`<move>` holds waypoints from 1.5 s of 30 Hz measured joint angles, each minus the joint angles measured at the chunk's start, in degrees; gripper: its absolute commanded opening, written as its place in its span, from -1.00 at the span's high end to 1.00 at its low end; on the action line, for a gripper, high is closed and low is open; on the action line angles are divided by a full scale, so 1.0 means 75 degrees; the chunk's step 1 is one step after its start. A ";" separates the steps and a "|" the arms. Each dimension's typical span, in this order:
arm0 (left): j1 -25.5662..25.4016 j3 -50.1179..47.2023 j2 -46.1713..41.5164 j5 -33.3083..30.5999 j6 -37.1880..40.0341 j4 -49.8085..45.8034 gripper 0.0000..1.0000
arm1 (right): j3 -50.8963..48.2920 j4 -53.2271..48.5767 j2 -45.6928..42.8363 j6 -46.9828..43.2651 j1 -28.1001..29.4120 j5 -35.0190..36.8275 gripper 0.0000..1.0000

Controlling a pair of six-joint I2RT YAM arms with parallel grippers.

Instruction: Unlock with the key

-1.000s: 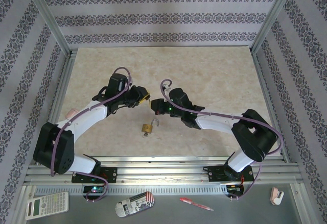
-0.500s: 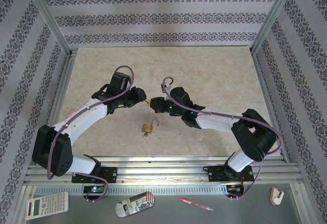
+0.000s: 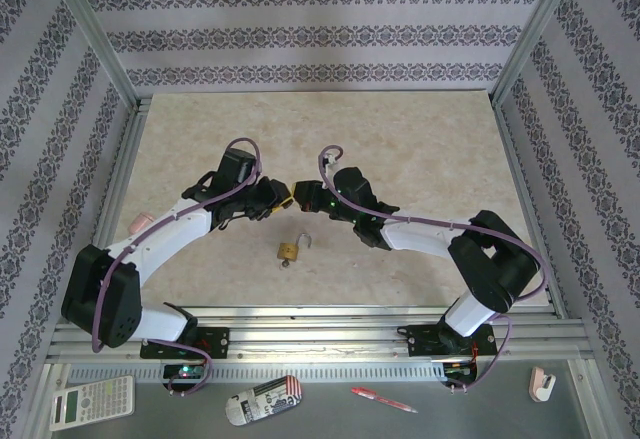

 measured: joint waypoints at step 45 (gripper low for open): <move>0.1215 -0.0146 0.2040 -0.0391 0.3771 -0.1719 0.93 | 0.4086 -0.9192 0.2649 -0.3468 0.0149 0.1775 0.17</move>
